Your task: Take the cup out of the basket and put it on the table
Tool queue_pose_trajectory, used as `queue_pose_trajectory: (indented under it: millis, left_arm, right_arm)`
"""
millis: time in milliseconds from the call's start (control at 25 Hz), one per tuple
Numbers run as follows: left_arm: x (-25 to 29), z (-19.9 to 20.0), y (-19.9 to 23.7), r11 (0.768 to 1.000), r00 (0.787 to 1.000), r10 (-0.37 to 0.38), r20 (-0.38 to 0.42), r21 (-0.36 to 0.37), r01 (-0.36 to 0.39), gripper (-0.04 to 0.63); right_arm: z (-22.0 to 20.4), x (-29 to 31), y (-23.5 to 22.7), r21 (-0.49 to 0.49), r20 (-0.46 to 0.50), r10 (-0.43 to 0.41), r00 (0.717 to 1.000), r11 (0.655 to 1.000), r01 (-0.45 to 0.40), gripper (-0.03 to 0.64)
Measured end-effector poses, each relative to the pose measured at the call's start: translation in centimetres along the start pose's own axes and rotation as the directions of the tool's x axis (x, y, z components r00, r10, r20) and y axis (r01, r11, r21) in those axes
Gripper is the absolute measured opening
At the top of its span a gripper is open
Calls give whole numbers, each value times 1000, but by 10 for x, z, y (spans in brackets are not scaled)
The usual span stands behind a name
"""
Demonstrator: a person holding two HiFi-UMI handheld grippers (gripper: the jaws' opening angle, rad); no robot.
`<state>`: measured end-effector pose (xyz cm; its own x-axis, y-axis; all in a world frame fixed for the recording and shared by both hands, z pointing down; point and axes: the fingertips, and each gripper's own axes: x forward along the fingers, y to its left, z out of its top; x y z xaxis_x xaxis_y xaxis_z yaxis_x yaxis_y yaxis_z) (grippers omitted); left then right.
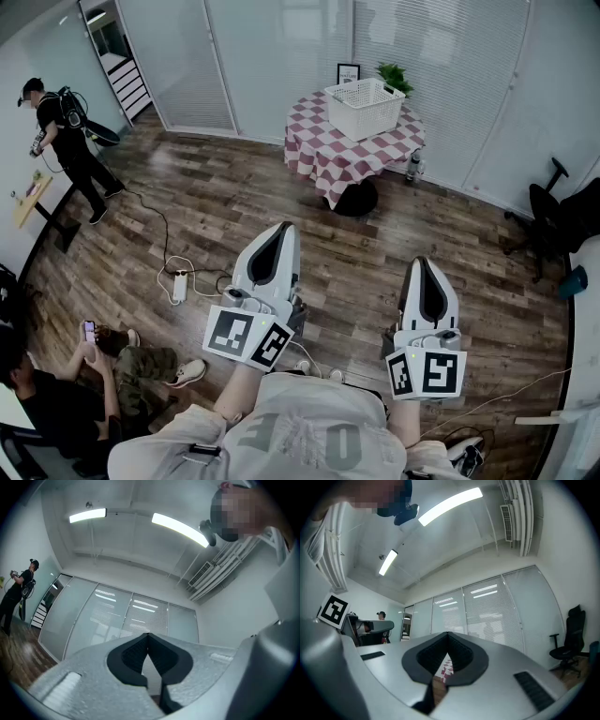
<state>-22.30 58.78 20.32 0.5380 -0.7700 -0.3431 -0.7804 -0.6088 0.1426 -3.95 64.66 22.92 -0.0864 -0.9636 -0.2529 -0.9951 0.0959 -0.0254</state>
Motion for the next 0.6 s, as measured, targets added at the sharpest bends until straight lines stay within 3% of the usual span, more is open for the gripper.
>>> queue_pose_trajectory:
  millis: [480, 600]
  left_arm:
    - [-18, 13, -4, 998, 998, 62, 31, 24, -63, 5]
    - [-17, 17, -11, 997, 996, 75, 45, 33, -77, 5]
  right_arm:
    - [10, -7, -7, 45, 61, 55, 997, 997, -57, 9]
    - [14, -10, -15, 19, 66, 66, 996, 998, -67, 9]
